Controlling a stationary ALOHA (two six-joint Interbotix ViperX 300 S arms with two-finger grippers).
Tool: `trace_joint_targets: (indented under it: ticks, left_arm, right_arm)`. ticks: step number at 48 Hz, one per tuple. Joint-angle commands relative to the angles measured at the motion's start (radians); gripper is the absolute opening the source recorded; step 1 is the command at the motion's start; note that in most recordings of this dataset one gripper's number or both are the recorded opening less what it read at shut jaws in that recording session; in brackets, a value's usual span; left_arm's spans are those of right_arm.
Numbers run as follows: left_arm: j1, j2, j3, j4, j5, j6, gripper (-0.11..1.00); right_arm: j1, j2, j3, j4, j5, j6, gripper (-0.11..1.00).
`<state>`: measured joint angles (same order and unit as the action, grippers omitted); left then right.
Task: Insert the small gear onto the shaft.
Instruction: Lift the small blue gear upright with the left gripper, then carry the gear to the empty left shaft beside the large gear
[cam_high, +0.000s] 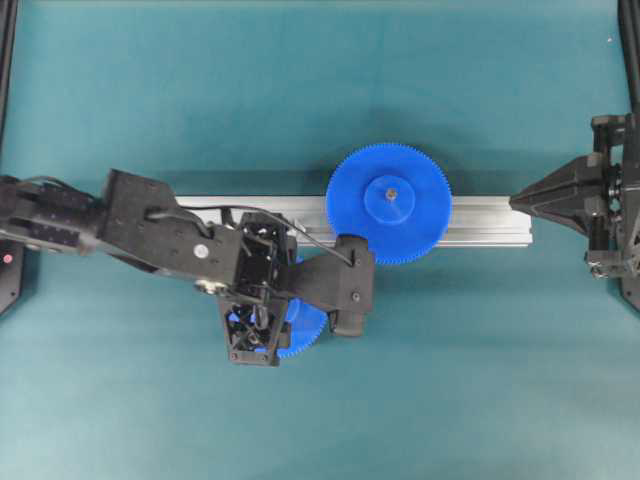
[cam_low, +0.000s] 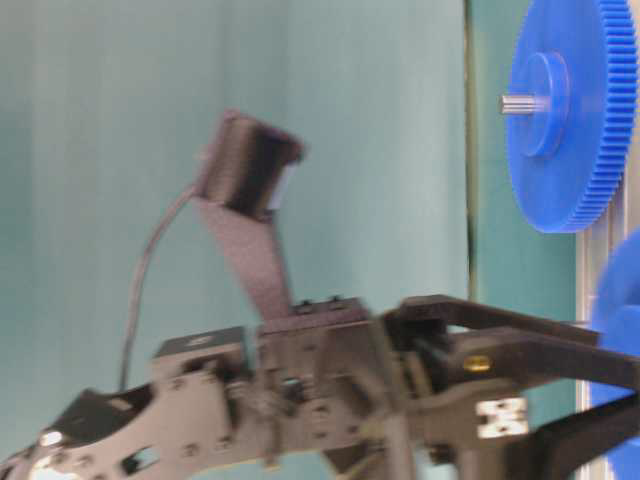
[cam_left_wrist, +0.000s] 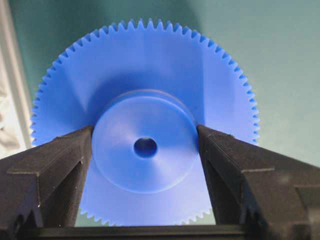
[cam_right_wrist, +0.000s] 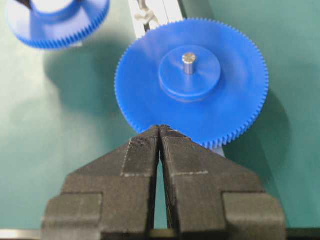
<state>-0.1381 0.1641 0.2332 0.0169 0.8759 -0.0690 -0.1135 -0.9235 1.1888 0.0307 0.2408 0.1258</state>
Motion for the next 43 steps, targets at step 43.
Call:
trace_joint_targets:
  ticks: [43]
  left_arm:
    - [0.1, -0.147, -0.04, 0.006, 0.089, 0.035, 0.71]
  right_arm:
    - [-0.003, 0.003, -0.011, -0.002, -0.005, 0.008, 0.09]
